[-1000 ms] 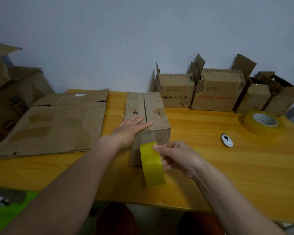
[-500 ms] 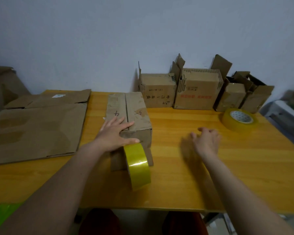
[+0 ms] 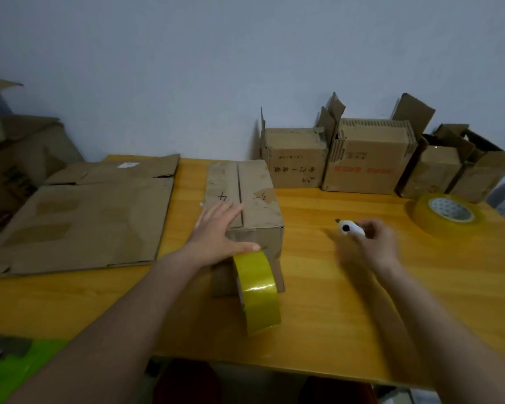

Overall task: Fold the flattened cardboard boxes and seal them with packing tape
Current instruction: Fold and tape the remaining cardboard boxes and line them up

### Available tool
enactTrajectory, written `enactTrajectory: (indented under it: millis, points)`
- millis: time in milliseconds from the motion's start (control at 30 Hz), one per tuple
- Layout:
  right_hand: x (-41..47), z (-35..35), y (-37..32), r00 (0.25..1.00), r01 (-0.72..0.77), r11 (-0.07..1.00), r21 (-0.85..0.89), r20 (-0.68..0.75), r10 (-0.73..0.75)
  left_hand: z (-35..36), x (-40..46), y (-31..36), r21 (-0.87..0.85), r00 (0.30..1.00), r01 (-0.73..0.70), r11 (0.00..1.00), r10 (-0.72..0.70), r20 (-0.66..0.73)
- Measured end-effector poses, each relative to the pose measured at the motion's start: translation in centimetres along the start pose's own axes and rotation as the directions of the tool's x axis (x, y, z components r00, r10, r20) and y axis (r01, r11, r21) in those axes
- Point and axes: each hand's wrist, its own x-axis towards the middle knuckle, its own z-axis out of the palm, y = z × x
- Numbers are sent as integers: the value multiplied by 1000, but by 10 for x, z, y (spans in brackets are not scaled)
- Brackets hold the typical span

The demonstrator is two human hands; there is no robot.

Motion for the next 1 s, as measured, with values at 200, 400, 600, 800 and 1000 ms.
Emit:
enactTrajectory:
  millis: [200, 400, 600, 800, 1000]
  points:
    - [-69, 36, -91, 702, 619, 774, 132, 351, -620, 14, -36, 18, -672, 763, 87, 735, -483, -430]
    - [-73, 51, -99, 615, 735, 675, -65, 482, -624, 40, -50, 19, -911, 817, 401, 93, -485, 310]
    - [-81, 52, -101, 547, 806, 586, -85, 487, -681, 44, -35, 12, -888, 817, 448, 105, -451, 359]
    - [-86, 49, -104, 476, 863, 488, -132, 539, -695, 47, -31, 5, -901, 837, 416, 119, -437, 329]
    - [-59, 15, -64, 726, 673, 651, -351, 480, -492, 51, -27, 2, -916, 848, 384, 114, -436, 301]
